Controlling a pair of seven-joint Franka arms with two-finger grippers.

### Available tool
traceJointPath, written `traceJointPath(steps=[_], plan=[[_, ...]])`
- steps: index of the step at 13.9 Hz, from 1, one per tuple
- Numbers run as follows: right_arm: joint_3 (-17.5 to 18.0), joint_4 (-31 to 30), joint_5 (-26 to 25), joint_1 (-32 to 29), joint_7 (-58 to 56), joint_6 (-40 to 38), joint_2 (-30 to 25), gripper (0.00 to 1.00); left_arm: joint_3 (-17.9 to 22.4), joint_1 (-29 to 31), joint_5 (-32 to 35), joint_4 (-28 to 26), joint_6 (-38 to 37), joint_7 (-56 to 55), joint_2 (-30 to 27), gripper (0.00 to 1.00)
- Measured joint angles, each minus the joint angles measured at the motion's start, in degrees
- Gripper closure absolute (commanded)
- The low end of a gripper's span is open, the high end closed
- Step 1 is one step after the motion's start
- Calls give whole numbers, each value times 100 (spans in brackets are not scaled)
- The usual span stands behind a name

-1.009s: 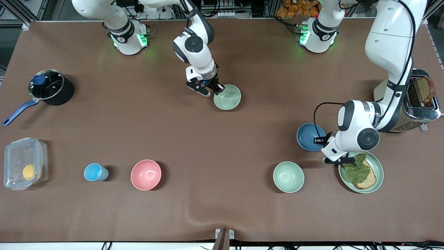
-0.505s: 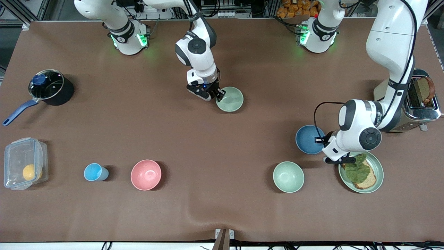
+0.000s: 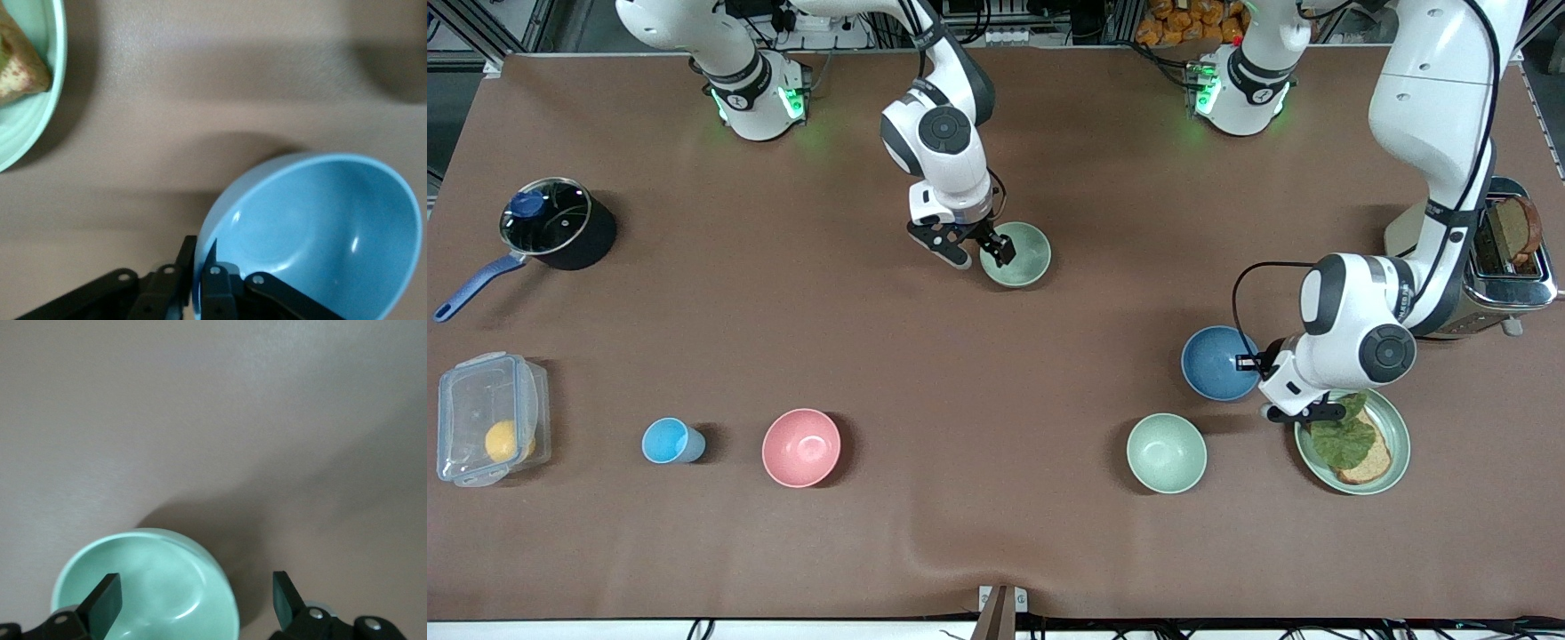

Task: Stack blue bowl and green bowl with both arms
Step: 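Lift the blue bowl with the left gripper over the green bowl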

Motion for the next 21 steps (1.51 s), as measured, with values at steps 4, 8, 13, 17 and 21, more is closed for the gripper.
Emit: traceJointPath(steps=[4,8,13,17,21], plan=[[-96,33,7,-106,435,-276,-173,0,-174,-14,-24,-36,-61,-280,-253,100],[-107,30,506,-435,679,-497,-246,0,-752,-47,-25,-58,-305,-1002,-465,100],[-114,-45,1943,-660,692,-549,-166,0,-1663,-64,-100,-426,-454,-1964,-999,100],[-111,-172,2658,-763,678,-370,108,0,-2385,-278,-149,-555,-412,-3087,-1068,100],[-74,-245,3872,-756,129,-128,335,0,-2488,-612,-612,-702,138,-3429,-1041,100]])
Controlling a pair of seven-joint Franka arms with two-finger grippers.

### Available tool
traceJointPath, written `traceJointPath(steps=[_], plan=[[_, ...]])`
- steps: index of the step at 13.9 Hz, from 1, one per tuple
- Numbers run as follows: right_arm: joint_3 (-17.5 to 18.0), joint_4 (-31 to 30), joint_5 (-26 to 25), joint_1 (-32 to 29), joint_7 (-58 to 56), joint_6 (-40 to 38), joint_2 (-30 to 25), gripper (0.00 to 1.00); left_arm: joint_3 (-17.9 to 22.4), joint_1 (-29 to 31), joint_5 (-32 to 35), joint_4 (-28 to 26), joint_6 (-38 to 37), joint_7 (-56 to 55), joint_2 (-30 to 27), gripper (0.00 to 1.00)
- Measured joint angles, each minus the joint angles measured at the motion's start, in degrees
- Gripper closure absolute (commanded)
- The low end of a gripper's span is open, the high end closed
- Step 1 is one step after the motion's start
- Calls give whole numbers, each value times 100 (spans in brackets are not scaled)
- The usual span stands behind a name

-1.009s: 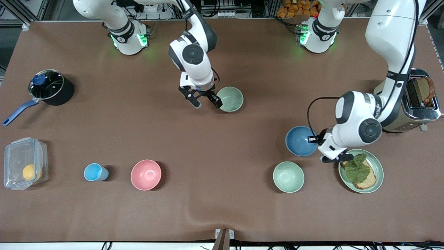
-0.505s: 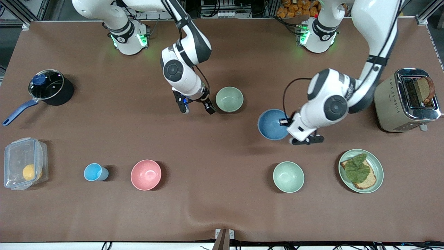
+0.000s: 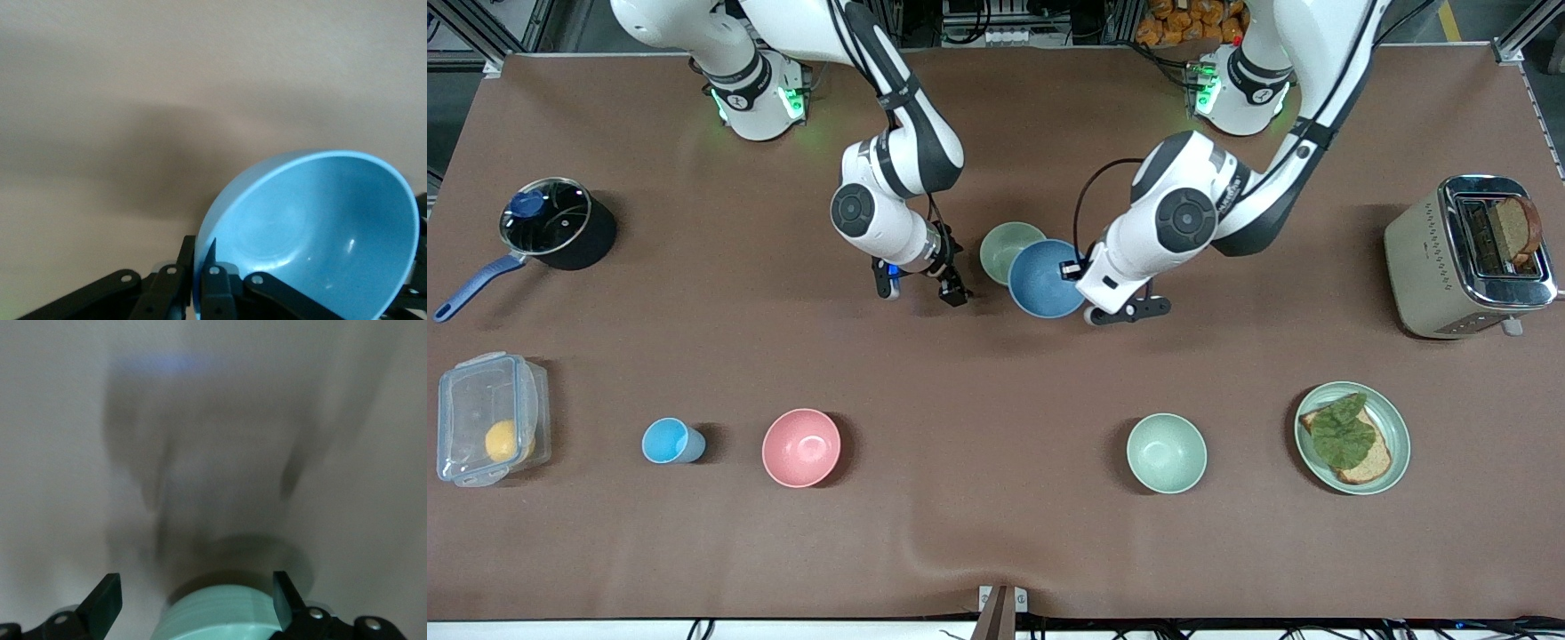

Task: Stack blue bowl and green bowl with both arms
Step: 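Lift the blue bowl with the left gripper over the green bowl, then lower the blue bowl into the green bowl and open the left gripper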

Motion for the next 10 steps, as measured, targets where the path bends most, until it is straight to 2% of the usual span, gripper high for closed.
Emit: traceJointPath(steps=[2,4,10], plan=[[9,-38,778,16,-621,15,97,0,-18,-297,-17,-220,448,-225,45,100],[12,-106,1277,17,-1123,24,155,0,-25,-547,-18,-462,804,-378,124,100],[6,-152,1384,9,-1279,28,170,0,-2,-589,-18,-586,991,-392,263,100]])
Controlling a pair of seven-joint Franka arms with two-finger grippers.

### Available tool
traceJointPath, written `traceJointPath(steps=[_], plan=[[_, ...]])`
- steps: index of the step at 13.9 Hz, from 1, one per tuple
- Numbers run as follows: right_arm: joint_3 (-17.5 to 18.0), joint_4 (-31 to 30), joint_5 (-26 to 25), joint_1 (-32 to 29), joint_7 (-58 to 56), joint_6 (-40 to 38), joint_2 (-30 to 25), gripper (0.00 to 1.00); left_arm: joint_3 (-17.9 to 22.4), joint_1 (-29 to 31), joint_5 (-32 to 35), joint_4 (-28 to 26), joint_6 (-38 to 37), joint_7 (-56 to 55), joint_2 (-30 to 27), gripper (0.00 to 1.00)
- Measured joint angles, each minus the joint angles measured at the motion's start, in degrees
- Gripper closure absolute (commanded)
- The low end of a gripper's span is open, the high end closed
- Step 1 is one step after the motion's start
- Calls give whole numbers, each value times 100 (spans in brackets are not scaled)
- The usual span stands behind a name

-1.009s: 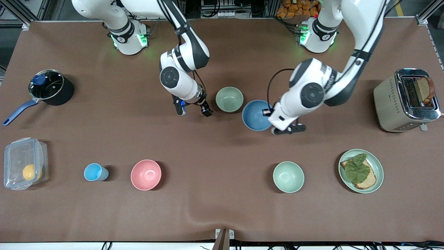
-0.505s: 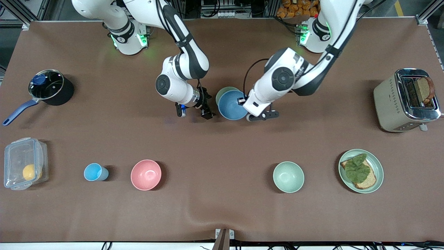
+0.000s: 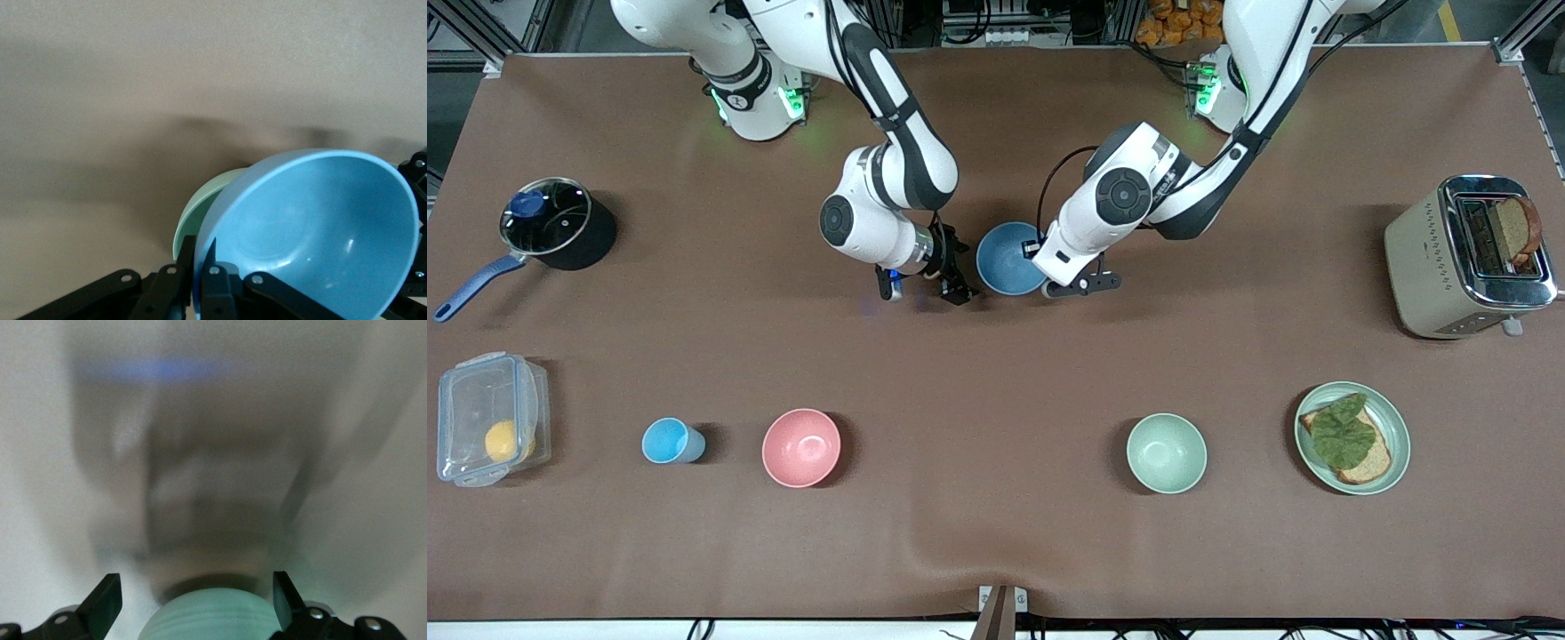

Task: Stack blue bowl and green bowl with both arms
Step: 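Lower the blue bowl into the green bowl and open the left gripper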

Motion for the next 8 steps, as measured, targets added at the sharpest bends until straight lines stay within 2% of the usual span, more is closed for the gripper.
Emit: traceJointPath(steps=[8], plan=[[1,0,106,-1,-46,2,0,0,-3,-146,0,-6,375,0,319,100]])
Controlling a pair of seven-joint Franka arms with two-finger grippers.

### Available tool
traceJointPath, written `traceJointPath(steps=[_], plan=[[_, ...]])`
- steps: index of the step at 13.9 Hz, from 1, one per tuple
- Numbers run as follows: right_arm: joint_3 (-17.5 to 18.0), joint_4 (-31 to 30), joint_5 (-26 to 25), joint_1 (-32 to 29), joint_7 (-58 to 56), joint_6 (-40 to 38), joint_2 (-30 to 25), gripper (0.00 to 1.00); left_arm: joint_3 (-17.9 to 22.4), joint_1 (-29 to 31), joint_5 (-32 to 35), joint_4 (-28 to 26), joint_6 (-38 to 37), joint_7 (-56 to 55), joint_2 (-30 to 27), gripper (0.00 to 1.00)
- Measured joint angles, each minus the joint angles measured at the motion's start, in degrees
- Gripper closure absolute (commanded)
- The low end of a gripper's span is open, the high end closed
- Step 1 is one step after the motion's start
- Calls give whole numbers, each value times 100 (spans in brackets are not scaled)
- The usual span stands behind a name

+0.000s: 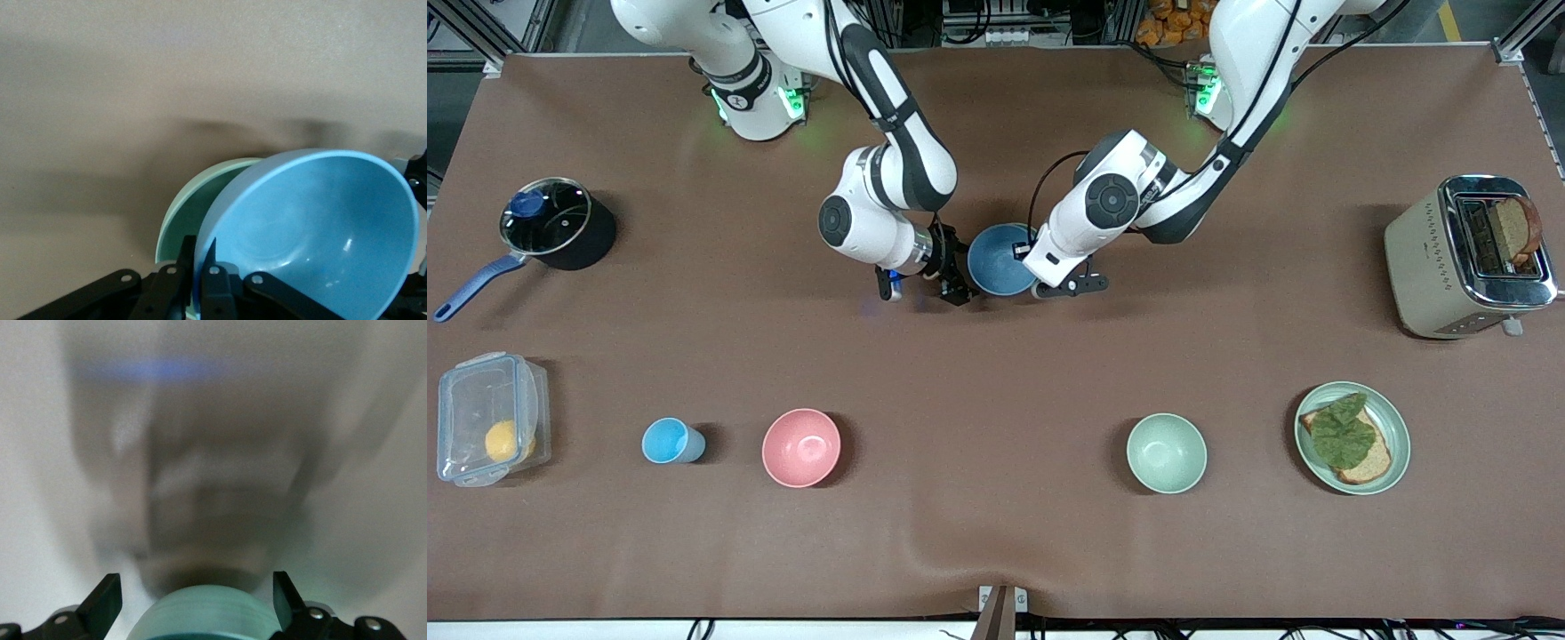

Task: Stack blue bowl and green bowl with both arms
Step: 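Lower the blue bowl into the green bowl and open the left gripper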

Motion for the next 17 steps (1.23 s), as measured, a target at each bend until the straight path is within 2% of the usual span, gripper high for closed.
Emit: traceJointPath(steps=[14,15,16,17], plan=[[0,8,67,1,-11,2,0,0,10,11,0,-18,-285,-23,29,100],[1,8,69,1,-11,2,0,0,12,13,0,-18,-305,-24,27,26],[0,8,70,1,-11,2,0,0,13,16,0,-18,-338,-24,25,0],[0,8,71,1,-11,2,0,0,14,19,0,-17,-383,-24,20,0]])
